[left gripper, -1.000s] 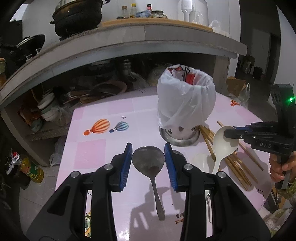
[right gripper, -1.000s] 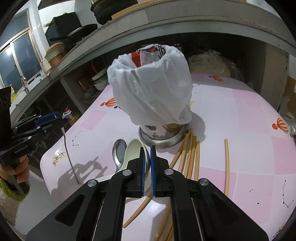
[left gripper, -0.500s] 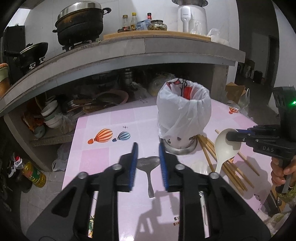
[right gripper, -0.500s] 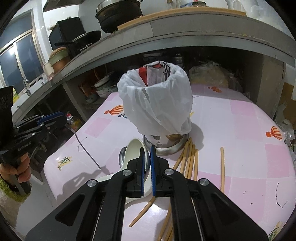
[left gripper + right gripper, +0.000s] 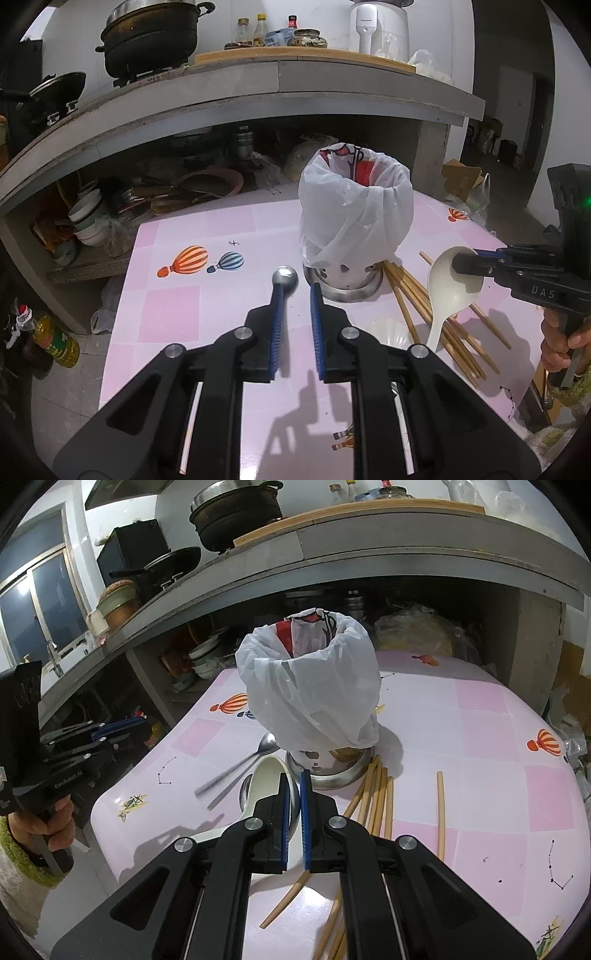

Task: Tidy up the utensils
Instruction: 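Lift the steel spoon off the table with the left tool, then carry the steel spoon over the holder with the left tool while the right tool carries the white spoon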

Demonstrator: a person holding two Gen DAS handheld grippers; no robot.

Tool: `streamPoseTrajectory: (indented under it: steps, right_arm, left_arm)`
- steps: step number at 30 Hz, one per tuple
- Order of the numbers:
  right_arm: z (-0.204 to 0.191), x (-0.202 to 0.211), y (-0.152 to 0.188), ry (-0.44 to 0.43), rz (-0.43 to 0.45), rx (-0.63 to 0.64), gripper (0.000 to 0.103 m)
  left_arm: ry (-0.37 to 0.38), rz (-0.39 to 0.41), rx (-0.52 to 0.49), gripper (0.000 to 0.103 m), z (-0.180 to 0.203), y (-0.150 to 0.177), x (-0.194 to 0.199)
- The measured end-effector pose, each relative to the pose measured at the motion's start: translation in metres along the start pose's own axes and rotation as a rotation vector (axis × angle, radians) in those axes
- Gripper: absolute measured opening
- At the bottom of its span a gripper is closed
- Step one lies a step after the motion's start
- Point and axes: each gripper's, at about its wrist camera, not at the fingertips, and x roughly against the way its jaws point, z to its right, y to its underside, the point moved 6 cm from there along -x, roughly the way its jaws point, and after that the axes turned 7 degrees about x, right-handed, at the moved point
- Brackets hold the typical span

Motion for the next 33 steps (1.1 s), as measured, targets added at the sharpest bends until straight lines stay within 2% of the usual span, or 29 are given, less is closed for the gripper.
streamPoseTrajectory:
  steps: [6,11,12,14,16,19,25,33]
  right_arm:
    - [0.0,-0.002,0.001,-0.005,-0.006,-0.005,0.006]
    - [0.001,-0.009,0.002,-0.019,-0.019,-0.013,0.006]
    - [0.002,-0.01,0.003,-0.019,-0.023,-0.014,0.006]
    - [0.004,-0.013,0.005,-0.02,-0.029,-0.018,0.006]
    - [0.007,-0.016,0.007,-0.02,-0.037,-0.027,0.006]
    - [0.012,-0.019,0.008,-0.019,-0.046,-0.035,0.006]
    - [0.025,-0.031,0.012,-0.022,-0.073,-0.066,0.006]
    - [0.035,-0.044,0.015,-0.026,-0.092,-0.083,0.006]
  left_arm:
    - [0.005,-0.019,0.009,0.011,-0.003,0.002,-0.007]
    - [0.032,-0.08,0.046,0.012,-0.015,0.0,-0.033]
    - [0.045,-0.103,0.054,0.014,-0.017,0.0,-0.042]
    - [0.053,-0.132,0.061,0.023,-0.021,-0.003,-0.061]
    - [0.077,-0.161,0.076,0.038,-0.026,-0.007,-0.085]
    - [0.097,-0.21,0.093,0.047,-0.033,-0.009,-0.117]
    - [0.102,-0.316,0.013,0.055,-0.033,-0.006,-0.18]
    - [0.067,-0.346,-0.073,0.058,-0.024,0.0,-0.216]
